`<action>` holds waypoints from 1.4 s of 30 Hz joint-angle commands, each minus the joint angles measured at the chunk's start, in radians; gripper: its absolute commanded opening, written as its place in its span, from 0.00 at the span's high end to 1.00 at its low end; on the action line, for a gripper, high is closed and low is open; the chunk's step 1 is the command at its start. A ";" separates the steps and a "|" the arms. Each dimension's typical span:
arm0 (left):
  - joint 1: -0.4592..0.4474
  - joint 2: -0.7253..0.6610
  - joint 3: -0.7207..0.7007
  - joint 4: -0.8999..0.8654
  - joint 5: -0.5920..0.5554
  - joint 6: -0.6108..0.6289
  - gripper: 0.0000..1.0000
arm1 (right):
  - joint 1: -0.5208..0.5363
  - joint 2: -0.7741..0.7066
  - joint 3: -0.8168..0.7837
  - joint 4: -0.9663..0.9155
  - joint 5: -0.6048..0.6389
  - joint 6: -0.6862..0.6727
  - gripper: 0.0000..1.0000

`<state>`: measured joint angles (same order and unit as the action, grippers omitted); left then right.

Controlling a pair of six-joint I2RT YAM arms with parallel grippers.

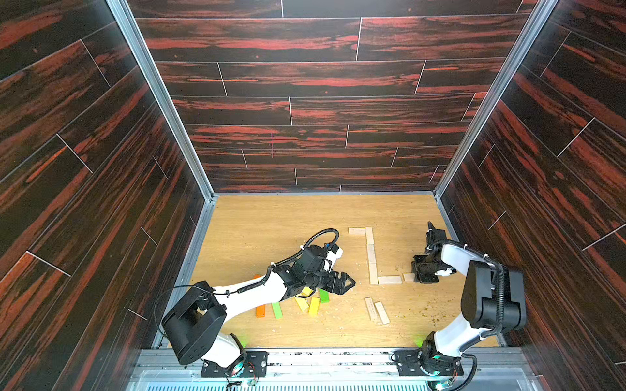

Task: Assemble a giraffe with building blocks
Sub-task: Assemble the building block at the center of the board.

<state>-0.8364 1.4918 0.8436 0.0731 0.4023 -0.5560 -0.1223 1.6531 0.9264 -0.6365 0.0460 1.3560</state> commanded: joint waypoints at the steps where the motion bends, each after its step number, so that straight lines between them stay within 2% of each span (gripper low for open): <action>1: -0.005 -0.032 0.020 -0.012 -0.011 0.017 0.13 | 0.010 -0.009 -0.009 -0.034 0.018 0.002 0.63; 18: -0.004 -0.050 0.012 -0.035 -0.025 0.024 0.13 | 0.044 -0.035 -0.055 -0.020 0.019 0.086 0.61; 42: -0.005 -0.057 0.008 -0.036 -0.028 0.026 0.13 | 0.066 -0.066 -0.072 -0.019 0.025 0.127 0.60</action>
<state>-0.8371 1.4704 0.8436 0.0448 0.3828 -0.5457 -0.0658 1.6024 0.8696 -0.6243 0.0650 1.4544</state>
